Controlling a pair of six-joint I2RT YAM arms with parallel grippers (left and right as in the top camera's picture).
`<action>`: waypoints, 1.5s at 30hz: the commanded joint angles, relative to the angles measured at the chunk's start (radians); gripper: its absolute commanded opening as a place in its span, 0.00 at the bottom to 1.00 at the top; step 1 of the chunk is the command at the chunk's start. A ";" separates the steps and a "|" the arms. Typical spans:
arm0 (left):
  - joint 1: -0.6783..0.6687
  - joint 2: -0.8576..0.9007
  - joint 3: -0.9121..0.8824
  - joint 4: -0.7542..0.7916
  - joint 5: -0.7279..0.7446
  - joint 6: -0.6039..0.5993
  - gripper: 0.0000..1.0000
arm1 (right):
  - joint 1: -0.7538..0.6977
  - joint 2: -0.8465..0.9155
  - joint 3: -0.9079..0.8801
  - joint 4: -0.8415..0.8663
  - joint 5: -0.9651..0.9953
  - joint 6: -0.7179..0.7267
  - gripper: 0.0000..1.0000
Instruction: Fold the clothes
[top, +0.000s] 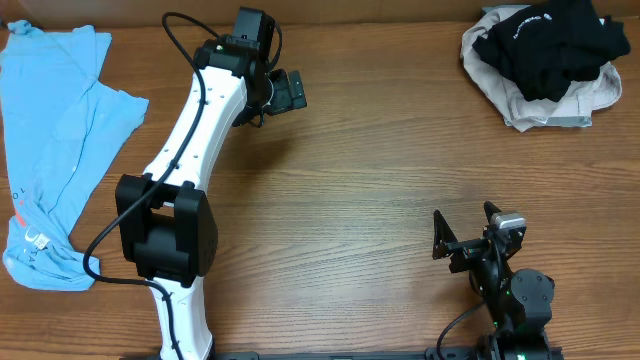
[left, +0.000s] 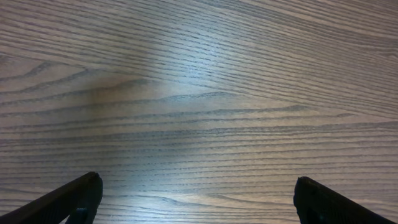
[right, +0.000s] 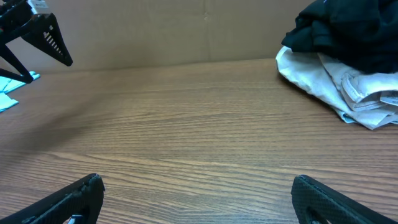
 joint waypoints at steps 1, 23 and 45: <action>-0.001 0.005 -0.002 0.000 0.003 -0.010 1.00 | 0.005 -0.010 -0.010 0.007 0.017 0.004 1.00; -0.015 -0.145 -0.050 0.022 -0.235 0.158 1.00 | 0.005 -0.010 -0.010 0.007 0.017 0.004 1.00; 0.157 -1.667 -1.585 0.882 0.057 0.665 1.00 | 0.005 -0.010 -0.010 0.007 0.017 0.004 1.00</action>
